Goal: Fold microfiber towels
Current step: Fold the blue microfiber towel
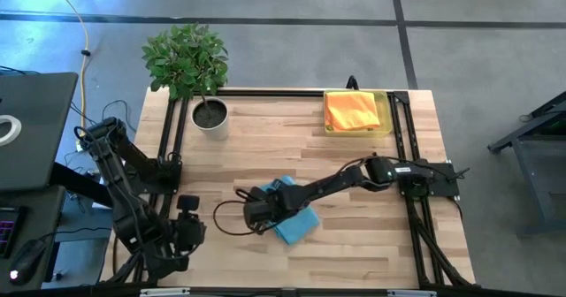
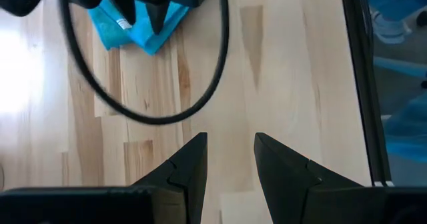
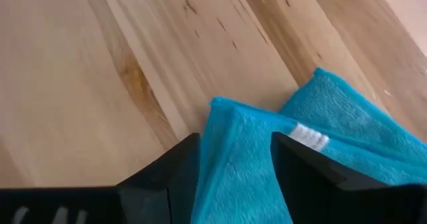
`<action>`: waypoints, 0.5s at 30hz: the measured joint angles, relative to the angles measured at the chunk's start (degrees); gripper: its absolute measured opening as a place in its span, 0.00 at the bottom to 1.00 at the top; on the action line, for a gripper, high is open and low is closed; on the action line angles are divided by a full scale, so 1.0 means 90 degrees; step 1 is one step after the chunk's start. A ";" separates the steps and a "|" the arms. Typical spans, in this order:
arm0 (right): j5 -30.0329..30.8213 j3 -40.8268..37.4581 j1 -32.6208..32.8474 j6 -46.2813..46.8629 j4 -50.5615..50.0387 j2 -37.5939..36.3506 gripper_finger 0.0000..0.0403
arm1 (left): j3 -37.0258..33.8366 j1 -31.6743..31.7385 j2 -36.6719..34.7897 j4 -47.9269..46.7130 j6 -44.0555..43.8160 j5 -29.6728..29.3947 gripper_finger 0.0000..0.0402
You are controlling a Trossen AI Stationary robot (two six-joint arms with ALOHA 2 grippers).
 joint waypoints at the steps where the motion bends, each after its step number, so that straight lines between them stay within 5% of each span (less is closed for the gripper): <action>1: 0.0002 0.0000 0.0000 0.0000 0.0064 0.0020 0.44 | 0.0000 -0.0014 0.0000 0.0005 0.0000 0.0000 0.29; 15: -0.0182 0.0000 -0.0041 -0.0176 0.0403 0.0367 0.50 | -0.0002 -0.0017 0.0000 -0.0015 0.0000 0.0053 0.29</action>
